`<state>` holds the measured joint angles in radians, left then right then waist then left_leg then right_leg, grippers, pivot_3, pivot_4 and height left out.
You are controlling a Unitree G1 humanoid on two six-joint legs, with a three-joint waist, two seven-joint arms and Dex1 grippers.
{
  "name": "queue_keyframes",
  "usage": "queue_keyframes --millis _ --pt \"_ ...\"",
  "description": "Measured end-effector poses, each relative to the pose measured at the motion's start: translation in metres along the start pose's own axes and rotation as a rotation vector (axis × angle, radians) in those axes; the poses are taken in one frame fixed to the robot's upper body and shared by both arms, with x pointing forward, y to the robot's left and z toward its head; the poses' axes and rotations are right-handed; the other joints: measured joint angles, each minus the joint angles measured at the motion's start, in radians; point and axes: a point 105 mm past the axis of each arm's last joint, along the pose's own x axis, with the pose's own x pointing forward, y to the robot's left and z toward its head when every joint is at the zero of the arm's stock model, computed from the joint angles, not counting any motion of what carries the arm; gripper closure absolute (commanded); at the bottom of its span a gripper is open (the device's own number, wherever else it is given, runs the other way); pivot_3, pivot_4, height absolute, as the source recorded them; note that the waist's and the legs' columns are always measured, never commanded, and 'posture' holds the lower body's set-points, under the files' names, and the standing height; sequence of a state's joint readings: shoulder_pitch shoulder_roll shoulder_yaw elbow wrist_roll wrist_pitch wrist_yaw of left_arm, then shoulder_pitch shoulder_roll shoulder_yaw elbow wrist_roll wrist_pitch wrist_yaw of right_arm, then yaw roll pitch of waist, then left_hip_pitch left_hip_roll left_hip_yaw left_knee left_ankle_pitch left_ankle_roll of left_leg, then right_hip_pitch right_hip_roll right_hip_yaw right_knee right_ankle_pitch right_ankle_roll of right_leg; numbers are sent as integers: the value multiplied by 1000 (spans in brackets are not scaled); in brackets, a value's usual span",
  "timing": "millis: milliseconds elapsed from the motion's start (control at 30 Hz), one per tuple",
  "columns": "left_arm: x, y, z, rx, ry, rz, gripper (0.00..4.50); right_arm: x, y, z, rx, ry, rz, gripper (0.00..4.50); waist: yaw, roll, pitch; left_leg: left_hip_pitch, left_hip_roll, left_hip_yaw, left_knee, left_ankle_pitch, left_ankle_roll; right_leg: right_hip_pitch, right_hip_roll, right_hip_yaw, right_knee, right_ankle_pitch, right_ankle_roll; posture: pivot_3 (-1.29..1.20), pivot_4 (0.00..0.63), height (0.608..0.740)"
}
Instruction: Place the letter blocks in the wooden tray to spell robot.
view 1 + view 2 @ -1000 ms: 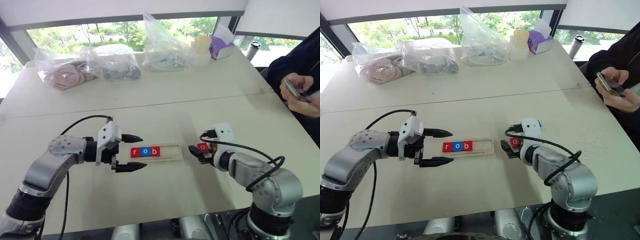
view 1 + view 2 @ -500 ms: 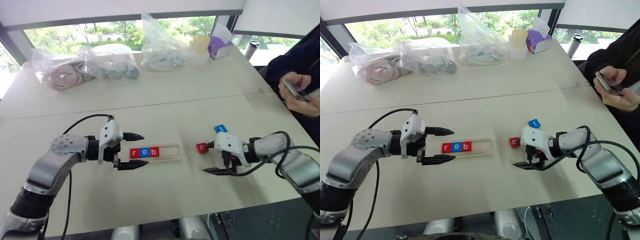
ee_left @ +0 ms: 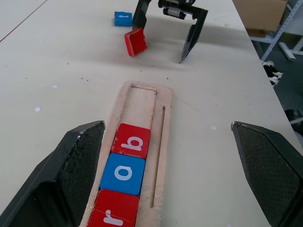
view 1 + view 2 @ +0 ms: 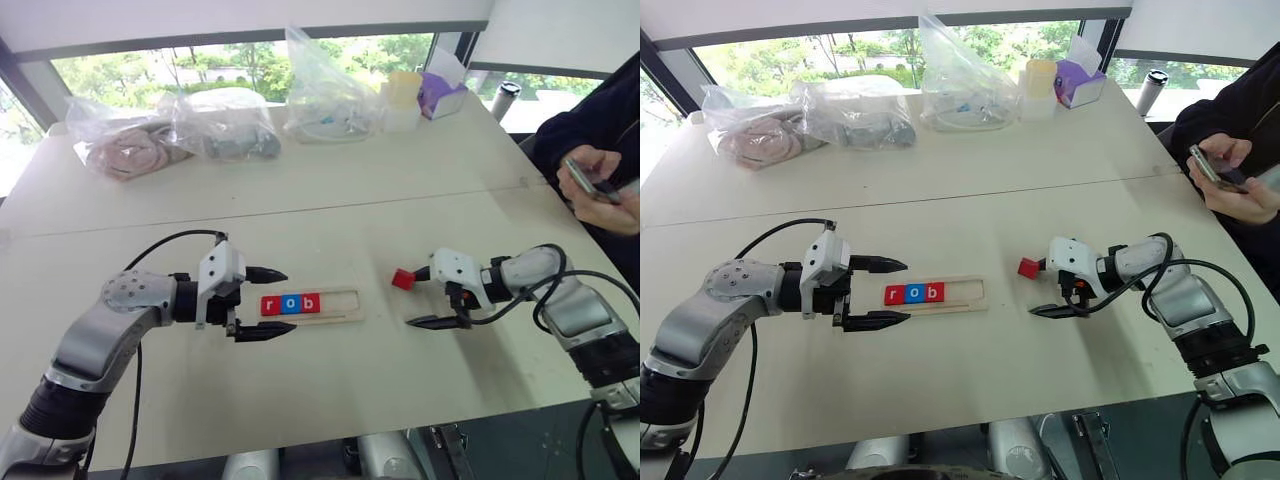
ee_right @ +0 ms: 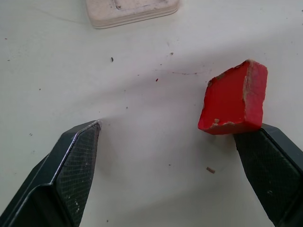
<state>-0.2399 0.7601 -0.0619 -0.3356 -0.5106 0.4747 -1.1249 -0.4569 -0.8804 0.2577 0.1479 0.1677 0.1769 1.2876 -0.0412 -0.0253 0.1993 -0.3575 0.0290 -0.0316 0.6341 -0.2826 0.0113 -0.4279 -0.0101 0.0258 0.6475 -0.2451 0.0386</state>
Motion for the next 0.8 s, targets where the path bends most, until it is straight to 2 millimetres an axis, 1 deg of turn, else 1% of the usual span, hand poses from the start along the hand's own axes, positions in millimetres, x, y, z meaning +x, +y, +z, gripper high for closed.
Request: queue_keyframes --millis 267,300,400,467,567,633,733,800 --pt "0 1 0 0 0 6 0 -3 -2 2 -17 -1 -2 56 1 0 0 0 0 0 0 0 0 0 0 0 0 0 0 0 150 740" --pt "0 1 0 0 0 6 0 -3 -2 6 -23 -10 -2 56 0 0 0 0 0 0 0 0 0 0 0 0 0 0 0 0 150 740" --pt "0 1 0 1 -2 8 0 -5 7 27 -63 -62 21 56 0 0 0 0 0 -1 0 0 0 0 0 0 1 0 0 0 150 740" --pt "1 1 1 1 -3 8 0 -4 15 35 -78 -76 43 56 2 0 0 0 0 -1 0 0 0 0 0 -1 1 0 1 0 150 740" --pt "1 1 1 2 -3 8 0 -3 21 38 -61 -86 62 56 3 0 0 0 0 -1 1 0 0 0 0 0 1 0 0 0 150 740" --pt "1 1 1 2 -4 7 0 -6 25 38 -66 -66 74 56 3 0 0 0 0 -1 1 0 0 0 0 0 1 0 0 0 150 740" --pt "1 1 1 3 -4 7 0 -10 24 40 -76 -67 62 56 2 0 0 0 0 0 1 0 0 0 0 0 0 0 0 0 150 740" --pt "1 1 1 4 -5 6 0 -9 15 43 -65 -81 2 56 -1 0 0 0 0 0 1 0 0 0 0 0 1 0 0 0 150 740"
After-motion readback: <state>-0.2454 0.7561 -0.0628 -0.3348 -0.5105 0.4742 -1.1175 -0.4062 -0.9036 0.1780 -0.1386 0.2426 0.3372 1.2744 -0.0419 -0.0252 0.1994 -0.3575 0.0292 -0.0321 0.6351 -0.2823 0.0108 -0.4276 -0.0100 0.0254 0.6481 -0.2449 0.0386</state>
